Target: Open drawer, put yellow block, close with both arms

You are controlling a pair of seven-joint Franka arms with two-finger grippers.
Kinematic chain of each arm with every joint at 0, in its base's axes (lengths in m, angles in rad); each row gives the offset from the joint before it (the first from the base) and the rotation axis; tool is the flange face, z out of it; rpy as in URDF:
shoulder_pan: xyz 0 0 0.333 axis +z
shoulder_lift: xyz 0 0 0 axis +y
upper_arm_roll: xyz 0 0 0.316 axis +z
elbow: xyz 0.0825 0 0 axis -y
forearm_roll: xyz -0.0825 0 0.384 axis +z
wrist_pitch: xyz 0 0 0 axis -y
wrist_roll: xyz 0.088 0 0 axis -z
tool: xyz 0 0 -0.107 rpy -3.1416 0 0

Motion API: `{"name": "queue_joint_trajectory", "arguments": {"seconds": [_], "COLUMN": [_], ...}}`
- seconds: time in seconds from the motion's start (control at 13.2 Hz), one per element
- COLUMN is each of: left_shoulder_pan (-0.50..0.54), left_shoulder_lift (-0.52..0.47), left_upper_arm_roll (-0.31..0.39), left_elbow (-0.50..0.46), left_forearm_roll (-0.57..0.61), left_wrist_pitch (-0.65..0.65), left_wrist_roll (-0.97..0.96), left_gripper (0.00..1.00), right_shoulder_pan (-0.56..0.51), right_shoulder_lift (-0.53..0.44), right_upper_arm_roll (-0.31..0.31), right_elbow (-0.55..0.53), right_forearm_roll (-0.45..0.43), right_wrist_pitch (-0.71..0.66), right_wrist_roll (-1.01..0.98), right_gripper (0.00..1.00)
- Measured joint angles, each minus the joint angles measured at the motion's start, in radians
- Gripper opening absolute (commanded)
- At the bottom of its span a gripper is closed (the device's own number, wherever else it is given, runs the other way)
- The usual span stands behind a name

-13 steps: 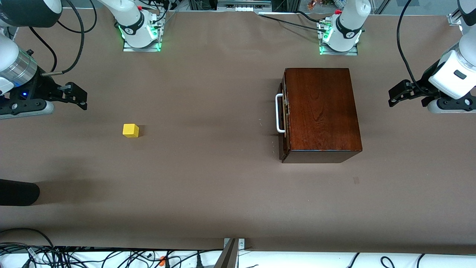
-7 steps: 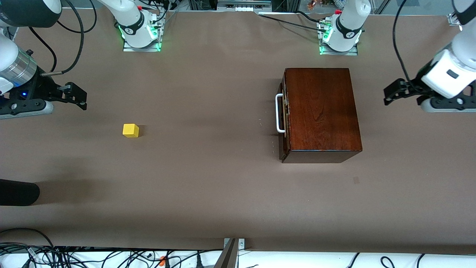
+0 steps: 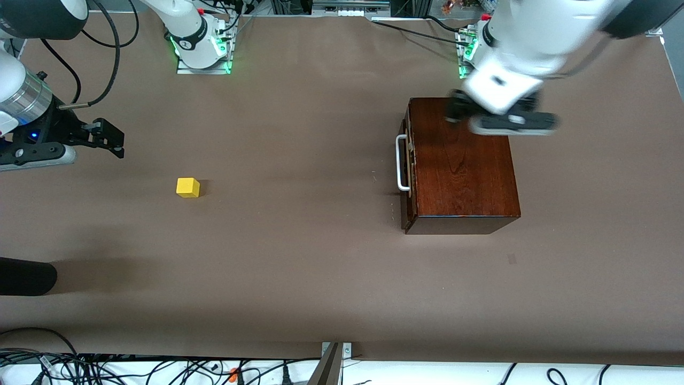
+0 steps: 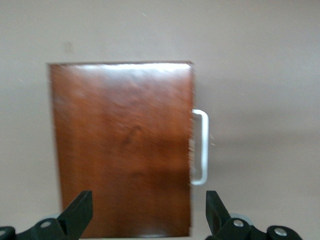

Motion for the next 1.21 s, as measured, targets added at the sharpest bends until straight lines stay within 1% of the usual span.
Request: {"name": "queue_joint_trajectory", "arguments": {"seconds": [0.08,0.15,0.38,0.45,0.68,1.06,1.21], "left_shoulder_pan": [-0.016,-0.045,-0.174,-0.201,-0.209,-0.206,-0.206], "left_shoulder_lift": [0.015,0.032,0.110,0.141,0.222,0.348,0.376], "left_upper_arm_roll": [-0.042,-0.068,-0.081,-0.082,-0.076,-0.072,-0.070], "left_elbow": [0.005,0.014,0.030,0.031,0.032,0.031,0.015], "left_forearm_roll": [0.030,0.061,0.157,0.183,0.222,0.332,0.348], "left_wrist_pitch": [0.004,0.005,0.006,0.009,0.092,0.117,0.155], "left_wrist_roll": [-0.058,-0.118,-0.265,-0.290,-0.307,-0.326,-0.330], "left_gripper": [1.00,1.00,1.00,1.00,1.00,1.00,1.00], "right_shoulder_pan": [0.000,0.000,0.000,0.000,0.000,0.000,0.000], "right_shoulder_lift": [0.000,0.000,0.000,0.000,0.000,0.000,0.000], "right_upper_arm_roll": [0.000,0.000,-0.001,-0.001,-0.001,-0.001,-0.001], "right_elbow": [0.000,0.000,0.000,0.000,0.000,0.000,0.000], "right_forearm_roll": [0.000,0.000,0.000,0.000,0.000,0.000,0.000], "right_wrist_pitch": [0.000,0.000,0.000,0.000,0.000,0.000,0.000], "right_wrist_roll": [0.000,0.000,0.000,0.000,0.000,0.000,0.000], "right_gripper": [1.00,1.00,1.00,1.00,1.00,1.00,1.00]}}
